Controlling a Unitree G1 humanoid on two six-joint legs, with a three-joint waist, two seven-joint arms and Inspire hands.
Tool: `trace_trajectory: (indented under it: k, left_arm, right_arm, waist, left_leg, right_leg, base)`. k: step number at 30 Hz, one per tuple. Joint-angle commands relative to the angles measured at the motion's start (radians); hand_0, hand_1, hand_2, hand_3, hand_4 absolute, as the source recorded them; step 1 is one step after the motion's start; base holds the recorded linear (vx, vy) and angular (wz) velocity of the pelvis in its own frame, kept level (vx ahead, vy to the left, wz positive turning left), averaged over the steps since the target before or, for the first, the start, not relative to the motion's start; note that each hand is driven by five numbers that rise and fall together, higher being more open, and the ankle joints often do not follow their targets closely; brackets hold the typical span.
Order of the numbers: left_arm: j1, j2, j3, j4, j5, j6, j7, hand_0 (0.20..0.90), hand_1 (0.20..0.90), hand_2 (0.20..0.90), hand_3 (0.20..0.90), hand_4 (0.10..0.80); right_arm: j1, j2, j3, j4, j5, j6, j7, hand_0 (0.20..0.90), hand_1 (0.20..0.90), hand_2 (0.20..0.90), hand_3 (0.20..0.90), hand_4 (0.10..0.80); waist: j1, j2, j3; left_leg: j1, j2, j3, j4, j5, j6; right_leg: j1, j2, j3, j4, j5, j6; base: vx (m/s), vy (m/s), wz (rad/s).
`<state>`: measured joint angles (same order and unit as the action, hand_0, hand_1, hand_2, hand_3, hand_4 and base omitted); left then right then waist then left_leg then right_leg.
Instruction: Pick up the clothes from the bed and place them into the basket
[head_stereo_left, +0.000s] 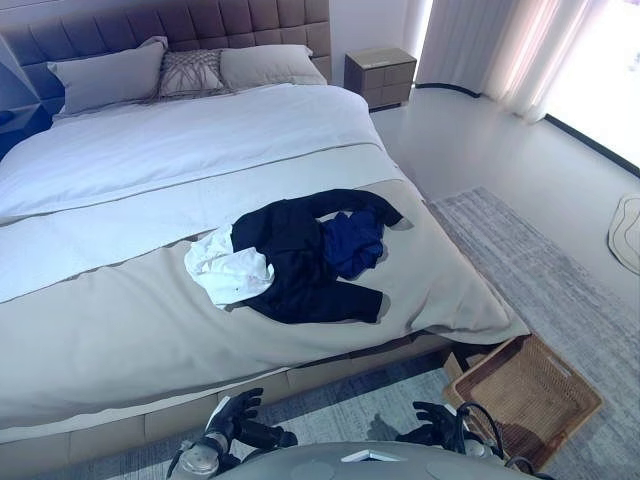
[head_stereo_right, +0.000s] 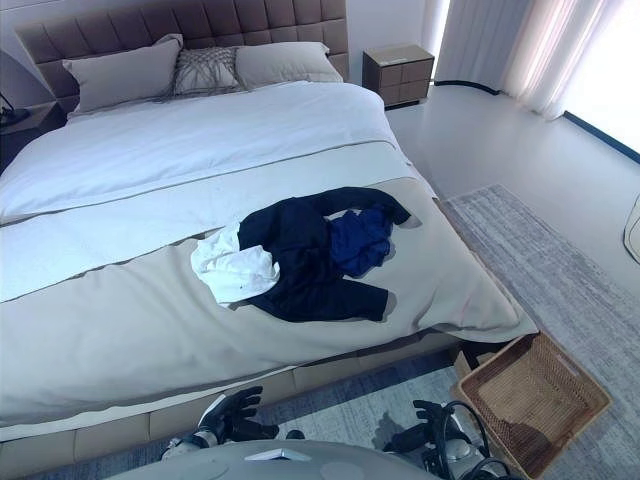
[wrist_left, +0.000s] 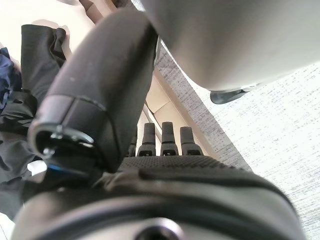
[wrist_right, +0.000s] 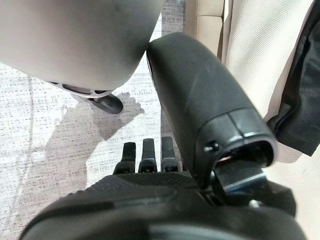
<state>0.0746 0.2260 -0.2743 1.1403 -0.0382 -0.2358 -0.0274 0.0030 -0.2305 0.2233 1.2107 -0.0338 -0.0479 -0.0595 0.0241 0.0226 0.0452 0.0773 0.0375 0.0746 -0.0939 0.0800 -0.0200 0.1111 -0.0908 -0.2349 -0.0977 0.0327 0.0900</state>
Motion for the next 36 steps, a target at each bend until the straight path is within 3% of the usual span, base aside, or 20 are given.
trace_trajectory:
  k: [1,17,22,24,26,29,33,36]
  left_arm:
    - [-0.098,0.001,0.007,0.018,0.019,-0.006,0.016,0.9,0.9,0.9,0.9,0.8]
    - [-0.083,0.005,0.021,0.018,0.045,0.003,0.062,0.9,0.9,0.9,0.9,0.8]
    - [-0.079,0.011,0.057,-0.01,-0.027,-0.003,0.085,0.9,0.9,0.9,0.9,0.8]
    - [-0.079,0.014,0.078,-0.033,-0.047,-0.009,0.078,0.9,0.9,0.9,0.9,0.8]
    - [-0.099,0.013,0.082,-0.061,-0.053,-0.009,0.076,0.9,0.9,0.9,0.9,0.8]
    - [-0.118,0.007,0.076,-0.06,-0.04,-0.033,0.072,0.9,0.9,0.9,0.9,0.8]
    - [-0.128,0.006,0.052,-0.072,0.006,-0.065,0.061,0.9,0.9,0.9,0.9,0.8]
    - [-0.121,0.026,0.024,-0.087,0.026,-0.086,0.058,0.9,0.9,0.9,0.9,0.8]
  right_arm:
    - [-0.07,0.012,0.049,0.021,-0.052,-0.009,0.0,0.9,0.9,0.9,0.9,0.8]
    - [-0.063,0.017,0.047,0.014,-0.045,-0.035,-0.046,0.9,0.9,0.9,0.9,0.8]
    - [-0.064,0.009,0.048,0.003,-0.04,-0.051,-0.06,0.9,0.9,0.9,0.9,0.8]
    - [-0.063,0.005,0.041,-0.009,-0.034,-0.056,-0.07,0.9,0.9,0.9,0.9,0.8]
    - [-0.064,-0.009,0.025,-0.022,0.012,-0.073,-0.101,0.9,0.9,0.9,0.9,0.8]
    - [-0.067,-0.02,0.014,-0.028,0.031,-0.109,-0.12,0.9,0.9,0.9,0.9,0.8]
    - [-0.087,-0.034,0.023,-0.054,0.025,-0.148,-0.173,0.9,0.9,0.9,0.9,0.8]
    - [-0.096,-0.042,0.033,-0.105,-0.071,-0.17,-0.225,0.9,0.9,0.9,0.9,0.8]
  waist:
    - [0.012,-0.036,0.044]
    - [0.01,-0.026,0.058]
    - [0.021,-0.028,0.069]
    - [0.024,-0.032,0.083]
    - [0.019,-0.028,0.105]
    - [0.015,-0.026,0.118]
    - [0.013,-0.017,0.116]
    - [0.014,0.001,0.115]
  left_leg:
    - [0.053,-0.097,-0.047,0.009,-0.108,0.049]
    - [0.054,-0.1,-0.05,0.023,-0.107,0.043]
    - [0.022,-0.111,-0.092,0.092,-0.126,0.037]
    - [0.001,-0.095,-0.078,0.116,-0.117,0.023]
    - [-0.03,-0.035,-0.016,0.081,-0.058,-0.01]
    - [-0.052,-0.002,0.008,0.068,-0.038,-0.021]
    - [-0.029,-0.019,0.011,0.062,-0.064,-0.004]
    - [-0.014,-0.029,0.013,0.061,-0.08,0.029]
  right_leg:
    - [0.011,0.045,0.062,0.039,-0.02,-0.02]
    - [0.019,0.047,0.06,0.027,-0.017,-0.026]
    - [0.009,0.041,0.082,0.031,-0.013,-0.035]
    - [0.004,0.033,0.073,0.042,-0.01,-0.039]
    - [-0.003,0.021,0.049,0.049,-0.008,-0.034]
    - [-0.008,0.0,0.029,0.059,-0.018,-0.028]
    - [-0.024,-0.044,0.007,0.103,-0.027,-0.012]
    - [-0.055,-0.054,0.015,0.264,-0.081,-0.005]
  base:
    - [0.0,0.0,0.0]
    - [0.012,-0.046,0.0]
    - [0.005,-0.001,0.0]
    - [-0.01,0.128,0.03]
    - [-0.044,0.231,0.12]
    - [-0.02,0.207,0.28]
    - [0.076,0.297,0.24]
    - [0.134,0.219,0.03]
